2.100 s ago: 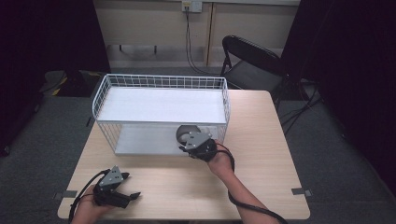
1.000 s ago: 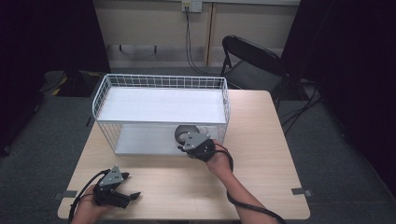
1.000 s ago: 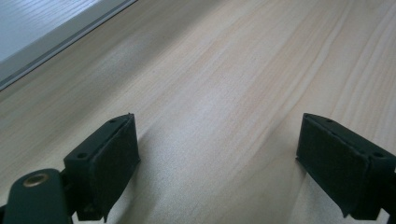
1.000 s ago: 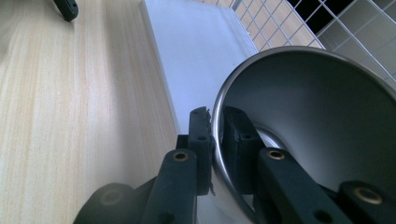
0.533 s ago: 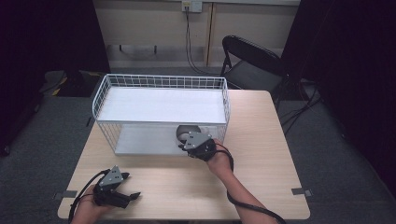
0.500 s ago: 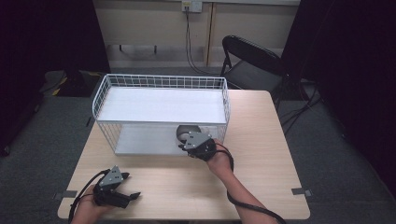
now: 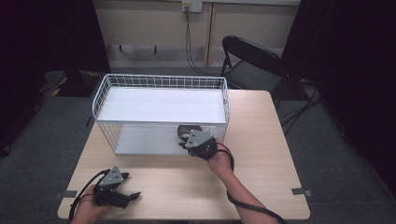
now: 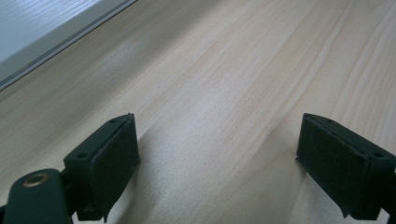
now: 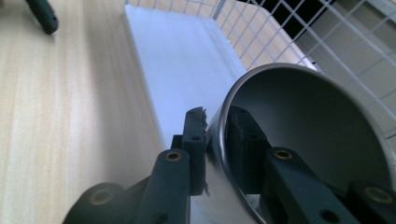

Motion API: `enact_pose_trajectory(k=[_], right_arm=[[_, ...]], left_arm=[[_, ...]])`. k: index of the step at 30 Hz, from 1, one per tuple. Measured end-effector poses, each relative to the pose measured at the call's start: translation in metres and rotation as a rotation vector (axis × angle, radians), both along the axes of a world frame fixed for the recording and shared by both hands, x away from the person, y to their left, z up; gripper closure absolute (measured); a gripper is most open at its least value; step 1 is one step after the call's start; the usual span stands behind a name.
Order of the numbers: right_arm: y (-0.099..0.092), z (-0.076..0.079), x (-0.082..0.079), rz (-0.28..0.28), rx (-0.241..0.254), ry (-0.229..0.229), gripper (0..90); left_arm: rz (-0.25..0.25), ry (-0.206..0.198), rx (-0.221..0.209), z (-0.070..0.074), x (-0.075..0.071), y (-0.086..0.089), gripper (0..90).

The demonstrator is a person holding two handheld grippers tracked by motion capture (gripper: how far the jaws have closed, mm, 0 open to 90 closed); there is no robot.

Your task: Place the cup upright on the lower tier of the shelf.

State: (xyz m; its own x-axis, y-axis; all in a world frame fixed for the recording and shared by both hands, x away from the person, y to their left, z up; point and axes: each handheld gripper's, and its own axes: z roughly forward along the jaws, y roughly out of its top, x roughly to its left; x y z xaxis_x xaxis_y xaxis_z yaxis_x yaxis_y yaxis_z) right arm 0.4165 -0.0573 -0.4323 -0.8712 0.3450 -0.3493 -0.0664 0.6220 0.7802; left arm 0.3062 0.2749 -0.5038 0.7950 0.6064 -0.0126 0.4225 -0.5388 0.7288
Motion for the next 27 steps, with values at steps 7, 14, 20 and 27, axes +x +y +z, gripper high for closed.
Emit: enact_pose_trajectory(k=[7,14,20,27], right_arm=[[0.0,0.004,0.0,-0.027,0.02,-0.03,62.3],[-0.001,0.005,0.001,-0.068,0.035,-0.041,48.4],[-0.007,0.005,-0.001,-0.082,0.036,-0.035,42.4],[-0.012,0.008,-0.003,-0.095,0.045,-0.032,38.6]], left_arm=[[0.0,0.0,0.0,0.0,0.0,0.0,12.2],[0.0,0.0,0.0,0.0,0.0,0.0,12.2],[0.0,0.0,0.0,0.0,0.0,0.0,12.2],[0.0,0.0,0.0,0.0,0.0,0.0,12.2]])
